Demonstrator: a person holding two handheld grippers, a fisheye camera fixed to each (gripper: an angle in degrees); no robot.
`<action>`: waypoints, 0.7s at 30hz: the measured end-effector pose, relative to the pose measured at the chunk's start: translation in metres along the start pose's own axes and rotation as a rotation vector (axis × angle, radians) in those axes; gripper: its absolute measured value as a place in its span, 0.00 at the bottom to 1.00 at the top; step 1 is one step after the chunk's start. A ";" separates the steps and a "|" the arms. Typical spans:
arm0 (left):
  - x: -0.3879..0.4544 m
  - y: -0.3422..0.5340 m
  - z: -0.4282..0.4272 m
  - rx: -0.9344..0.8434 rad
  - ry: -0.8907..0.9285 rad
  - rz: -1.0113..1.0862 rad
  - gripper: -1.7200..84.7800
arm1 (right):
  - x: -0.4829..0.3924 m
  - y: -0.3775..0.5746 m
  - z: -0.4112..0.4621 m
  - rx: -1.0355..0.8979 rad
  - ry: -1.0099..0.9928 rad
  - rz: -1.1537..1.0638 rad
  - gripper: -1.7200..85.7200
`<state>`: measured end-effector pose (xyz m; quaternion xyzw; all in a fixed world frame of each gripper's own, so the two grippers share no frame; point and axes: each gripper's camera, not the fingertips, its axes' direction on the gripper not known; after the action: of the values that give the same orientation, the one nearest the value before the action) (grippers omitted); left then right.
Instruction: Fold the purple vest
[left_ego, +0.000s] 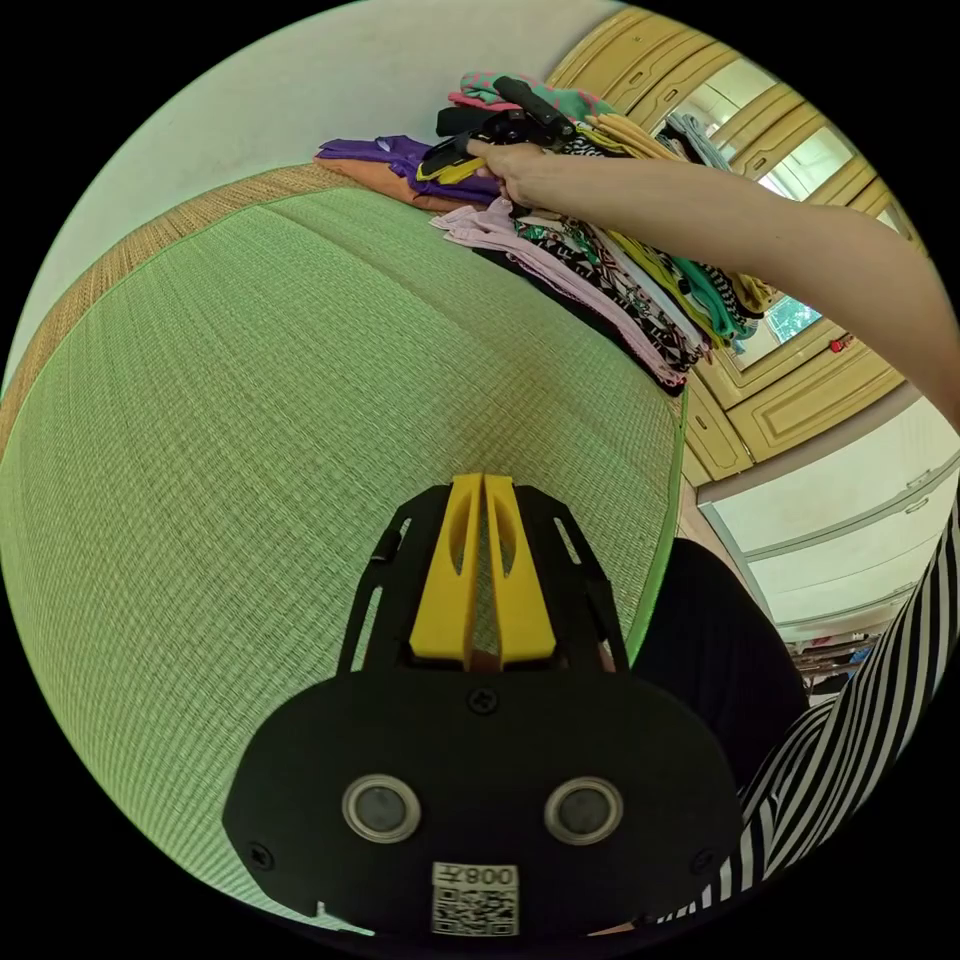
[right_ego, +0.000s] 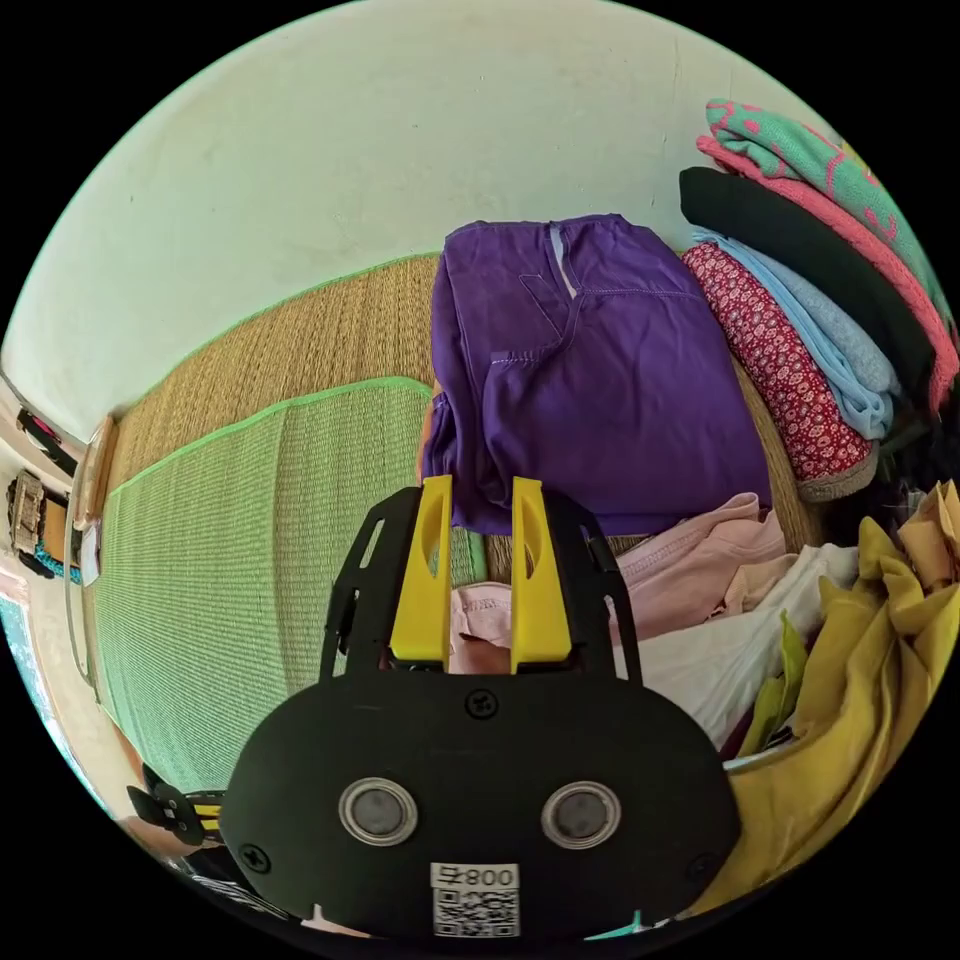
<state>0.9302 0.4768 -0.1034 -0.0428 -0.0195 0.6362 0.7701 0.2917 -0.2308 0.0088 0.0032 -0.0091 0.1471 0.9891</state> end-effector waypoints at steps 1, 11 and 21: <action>-0.003 0.005 0.004 0.000 0.001 0.000 0.02 | 0.001 0.000 0.000 0.011 -0.032 0.016 0.11; -0.076 0.099 0.073 -0.009 0.086 -0.022 0.02 | -0.038 0.008 -0.047 0.082 -0.140 0.023 0.02; -0.171 0.253 0.072 0.148 0.217 -0.185 0.02 | -0.184 0.114 -0.138 0.072 -0.394 -0.289 0.02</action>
<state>0.6445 0.3587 -0.0500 -0.0525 0.1066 0.5539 0.8240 0.0847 -0.1745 -0.1322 0.0685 -0.1962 0.0007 0.9782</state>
